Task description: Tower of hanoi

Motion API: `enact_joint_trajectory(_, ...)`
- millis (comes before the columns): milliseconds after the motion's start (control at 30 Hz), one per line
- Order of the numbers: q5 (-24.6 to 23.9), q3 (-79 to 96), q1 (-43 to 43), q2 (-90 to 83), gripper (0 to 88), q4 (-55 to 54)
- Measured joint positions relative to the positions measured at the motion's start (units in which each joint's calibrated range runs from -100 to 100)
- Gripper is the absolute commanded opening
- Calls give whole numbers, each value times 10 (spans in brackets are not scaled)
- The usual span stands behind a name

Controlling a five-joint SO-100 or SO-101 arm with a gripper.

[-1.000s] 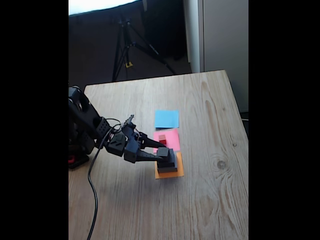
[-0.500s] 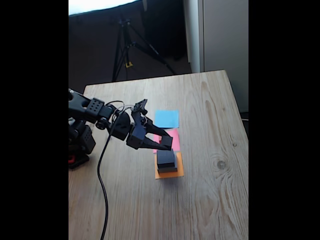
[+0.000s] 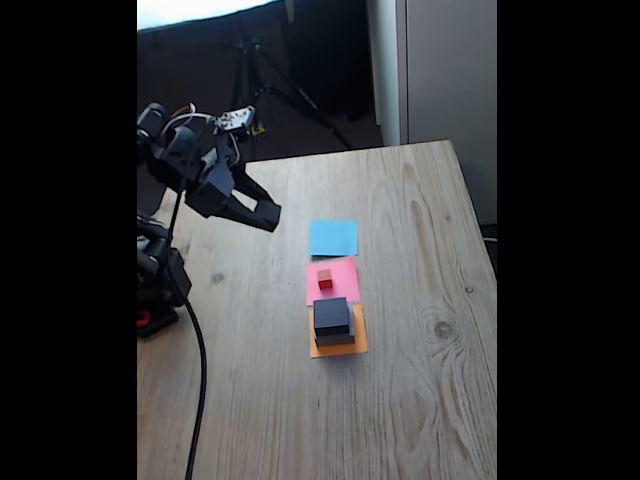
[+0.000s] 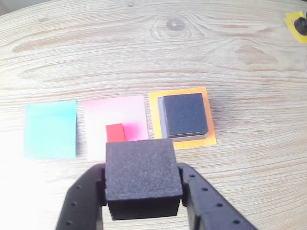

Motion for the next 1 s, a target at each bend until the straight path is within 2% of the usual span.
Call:
enact_joint_trajectory(233, 12, -52, -83, -66, 17, 70)
enact_joint_trajectory(567, 12, -45, -183, -105, 19, 84)
enact_joint_trajectory(733, 14, 13, -226, -107, 25, 82)
enact_joint_trajectory(1000, 47, 249, -257, -130, 29, -98)
